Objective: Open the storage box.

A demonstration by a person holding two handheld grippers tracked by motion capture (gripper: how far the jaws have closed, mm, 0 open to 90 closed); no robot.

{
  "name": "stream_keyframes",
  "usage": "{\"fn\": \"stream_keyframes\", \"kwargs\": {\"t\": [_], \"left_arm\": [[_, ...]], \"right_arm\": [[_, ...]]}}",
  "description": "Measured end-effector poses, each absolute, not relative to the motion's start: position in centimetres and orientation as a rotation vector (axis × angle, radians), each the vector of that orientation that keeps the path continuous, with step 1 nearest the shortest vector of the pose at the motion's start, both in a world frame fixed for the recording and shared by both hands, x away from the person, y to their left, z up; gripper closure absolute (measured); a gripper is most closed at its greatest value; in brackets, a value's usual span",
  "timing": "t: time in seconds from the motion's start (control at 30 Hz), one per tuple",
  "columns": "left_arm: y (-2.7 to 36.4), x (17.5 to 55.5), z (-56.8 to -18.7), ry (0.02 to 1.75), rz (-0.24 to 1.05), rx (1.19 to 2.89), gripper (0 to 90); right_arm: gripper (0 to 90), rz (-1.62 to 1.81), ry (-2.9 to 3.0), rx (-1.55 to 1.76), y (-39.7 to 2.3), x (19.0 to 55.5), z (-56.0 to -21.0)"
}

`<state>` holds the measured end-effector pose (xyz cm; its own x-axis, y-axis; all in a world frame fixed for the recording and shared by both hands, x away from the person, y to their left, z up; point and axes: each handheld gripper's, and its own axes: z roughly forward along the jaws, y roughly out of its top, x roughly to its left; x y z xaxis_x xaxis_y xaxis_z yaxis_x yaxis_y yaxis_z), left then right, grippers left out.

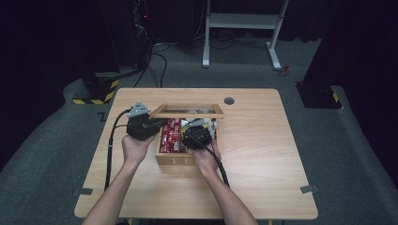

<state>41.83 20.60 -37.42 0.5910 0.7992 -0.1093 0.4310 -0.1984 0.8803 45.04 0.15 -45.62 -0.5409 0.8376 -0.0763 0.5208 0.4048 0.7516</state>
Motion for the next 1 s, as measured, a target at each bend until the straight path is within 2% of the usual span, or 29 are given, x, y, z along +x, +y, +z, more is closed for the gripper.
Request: {"fn": "stream_keyframes", "kwargs": {"t": [0.33,1.0], "left_arm": [[20.64,41.86,-37.38,0.996,0.464,1.827,80.6],[20.58,41.94,-37.25,1.000,0.468,1.825,80.7]], "right_arm": [[52.3,0.879,2.282,1.142,0.70,45.52,-45.76],[62.4,0.961,2.262,1.106,-0.26,44.93,-45.47]]}}
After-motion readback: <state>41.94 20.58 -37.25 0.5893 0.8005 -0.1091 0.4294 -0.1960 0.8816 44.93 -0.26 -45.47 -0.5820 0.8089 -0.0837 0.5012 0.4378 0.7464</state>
